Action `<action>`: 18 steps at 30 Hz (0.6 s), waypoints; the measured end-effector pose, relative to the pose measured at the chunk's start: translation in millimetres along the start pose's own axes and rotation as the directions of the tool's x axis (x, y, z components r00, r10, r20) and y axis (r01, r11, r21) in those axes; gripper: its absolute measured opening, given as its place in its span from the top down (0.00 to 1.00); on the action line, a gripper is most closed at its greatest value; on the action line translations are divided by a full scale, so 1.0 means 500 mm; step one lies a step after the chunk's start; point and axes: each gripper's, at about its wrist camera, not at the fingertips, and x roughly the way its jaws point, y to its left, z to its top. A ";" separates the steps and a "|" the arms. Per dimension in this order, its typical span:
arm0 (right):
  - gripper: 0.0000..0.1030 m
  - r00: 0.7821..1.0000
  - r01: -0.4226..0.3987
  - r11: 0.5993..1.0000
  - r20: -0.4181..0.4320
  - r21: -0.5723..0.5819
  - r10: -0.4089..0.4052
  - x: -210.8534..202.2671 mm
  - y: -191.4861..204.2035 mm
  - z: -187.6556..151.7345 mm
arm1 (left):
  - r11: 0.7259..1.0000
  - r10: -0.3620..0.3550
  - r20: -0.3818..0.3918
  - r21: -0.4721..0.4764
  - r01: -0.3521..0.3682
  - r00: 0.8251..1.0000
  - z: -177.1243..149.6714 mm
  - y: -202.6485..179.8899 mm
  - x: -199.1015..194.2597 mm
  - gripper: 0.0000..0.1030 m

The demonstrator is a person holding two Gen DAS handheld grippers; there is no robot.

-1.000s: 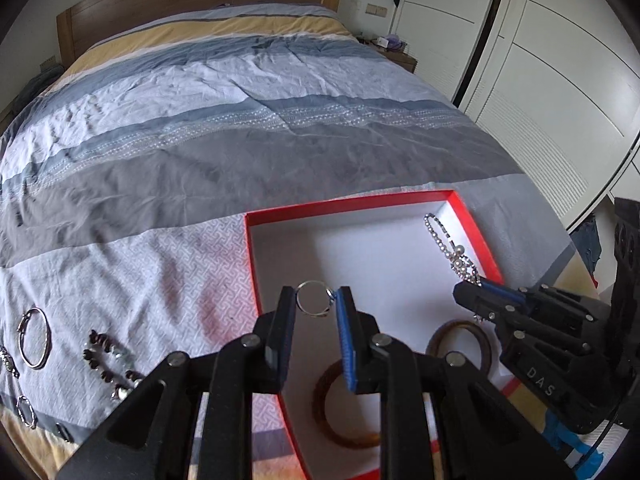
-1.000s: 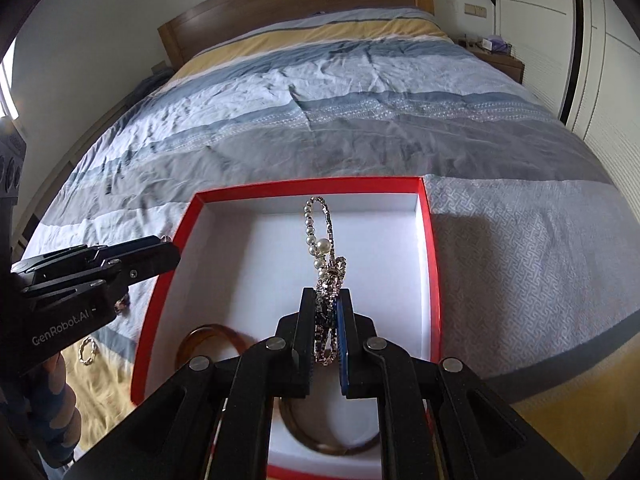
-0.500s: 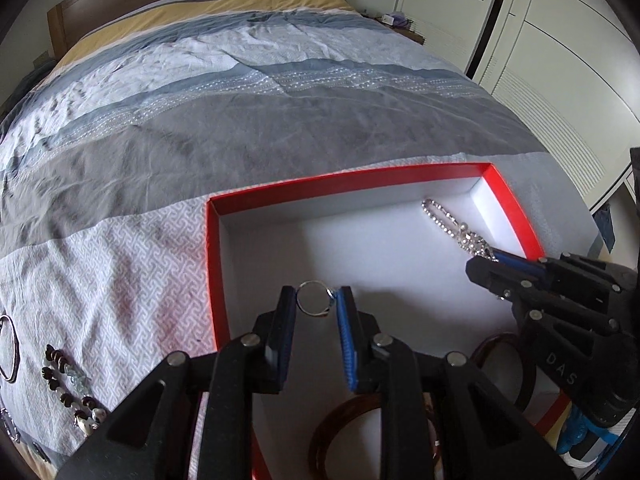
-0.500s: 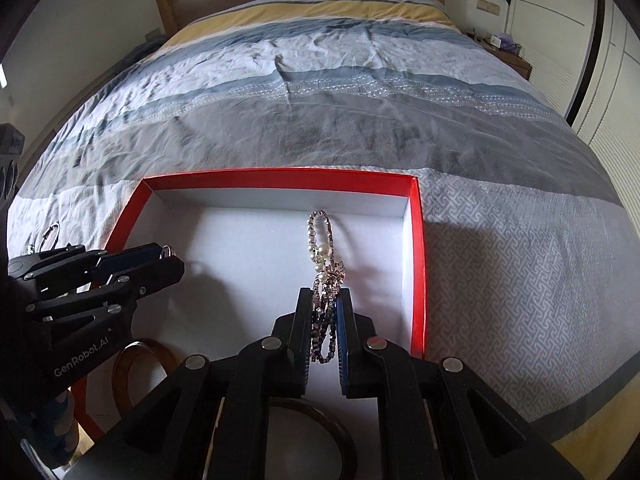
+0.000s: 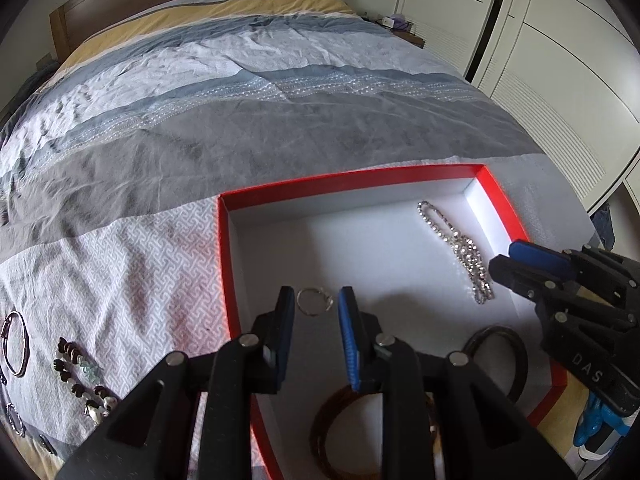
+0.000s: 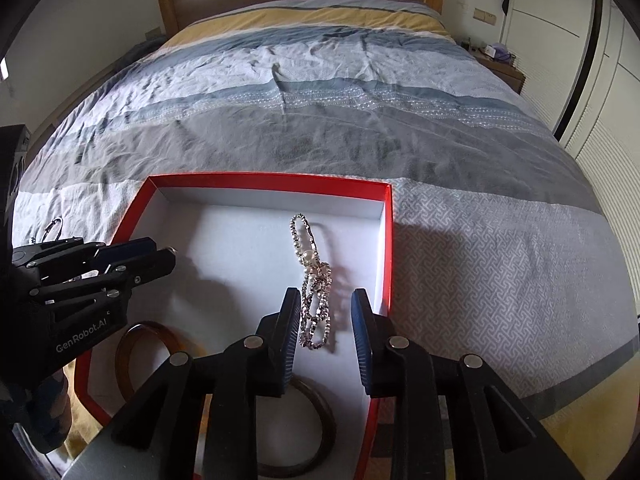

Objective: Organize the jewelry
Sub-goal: 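Carry the chain bracelet into the box with the right gripper while the left carries the ring, then withdraw both open grippers from the box toward the remaining jewelry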

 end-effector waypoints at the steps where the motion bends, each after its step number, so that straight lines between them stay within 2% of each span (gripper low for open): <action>1: 0.73 1.000 0.001 1.000 0.006 -0.002 -0.001 -0.012 0.000 -0.002 | 1.000 0.001 0.006 0.002 -0.001 1.000 -0.001 -0.001 -0.009 0.78; 10: 0.70 0.997 -0.026 1.000 0.073 0.005 0.025 -0.152 0.033 -0.036 | 1.000 -0.016 0.080 -0.008 0.016 0.997 -0.036 -0.007 -0.164 0.77; 18: 0.68 0.990 -0.055 0.998 0.130 -0.029 0.058 -0.299 0.127 -0.084 | 0.999 0.015 0.140 -0.037 -0.010 0.990 -0.126 0.030 -0.331 0.75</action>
